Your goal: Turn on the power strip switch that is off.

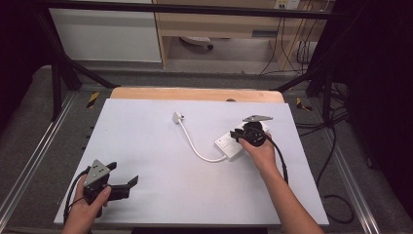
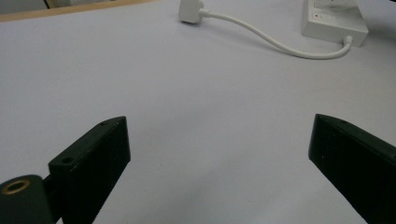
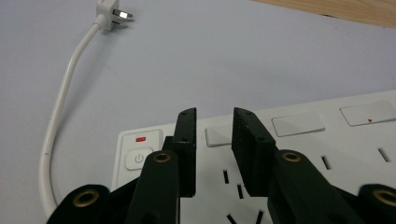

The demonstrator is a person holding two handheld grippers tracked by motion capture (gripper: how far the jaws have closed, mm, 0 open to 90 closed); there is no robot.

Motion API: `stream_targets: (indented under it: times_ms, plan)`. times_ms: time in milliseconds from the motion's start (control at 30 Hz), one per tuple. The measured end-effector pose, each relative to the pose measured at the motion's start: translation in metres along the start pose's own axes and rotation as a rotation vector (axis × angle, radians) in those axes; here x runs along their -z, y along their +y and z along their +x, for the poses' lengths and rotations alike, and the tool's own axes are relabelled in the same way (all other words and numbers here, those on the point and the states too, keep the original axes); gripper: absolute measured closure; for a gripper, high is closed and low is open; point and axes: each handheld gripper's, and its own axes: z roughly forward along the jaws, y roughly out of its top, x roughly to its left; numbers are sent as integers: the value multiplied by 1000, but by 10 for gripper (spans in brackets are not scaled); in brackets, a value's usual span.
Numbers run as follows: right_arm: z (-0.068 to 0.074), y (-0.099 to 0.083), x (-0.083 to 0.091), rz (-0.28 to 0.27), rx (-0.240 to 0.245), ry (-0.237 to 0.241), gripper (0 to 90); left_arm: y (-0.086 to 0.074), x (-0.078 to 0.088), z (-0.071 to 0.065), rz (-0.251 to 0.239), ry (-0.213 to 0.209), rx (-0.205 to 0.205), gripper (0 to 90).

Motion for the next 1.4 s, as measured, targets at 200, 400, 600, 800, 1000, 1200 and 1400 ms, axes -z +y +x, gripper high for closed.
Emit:
stream_targets:
  times_ms: [200, 400, 600, 800, 1000, 1200, 1400]
  plan:
    - [0, 0, -3, -11, -8, -6, 778, 0, 0, 0, 1, 0, 1, 56]
    - [0, -1, -6, -16, -13, -4, 825, 0, 0, 0, 2, 0, 0, 56]
    - [0, -1, -9, -27, -13, -2, 870, 0, 0, 1, 4, 1, -1, 56]
    - [1, -2, -12, -33, -8, -3, 890, 0, 0, 1, 5, 4, 0, 56]
    - [0, -3, -16, -38, -20, -10, 896, -1, 0, 1, 7, 2, -2, 57]
    - [-1, -5, -18, -34, -20, -17, 900, -1, 0, 1, 6, 2, 0, 56]
    - [1, -6, -19, -35, -9, -15, 900, -1, 0, 1, 7, 2, -1, 56]
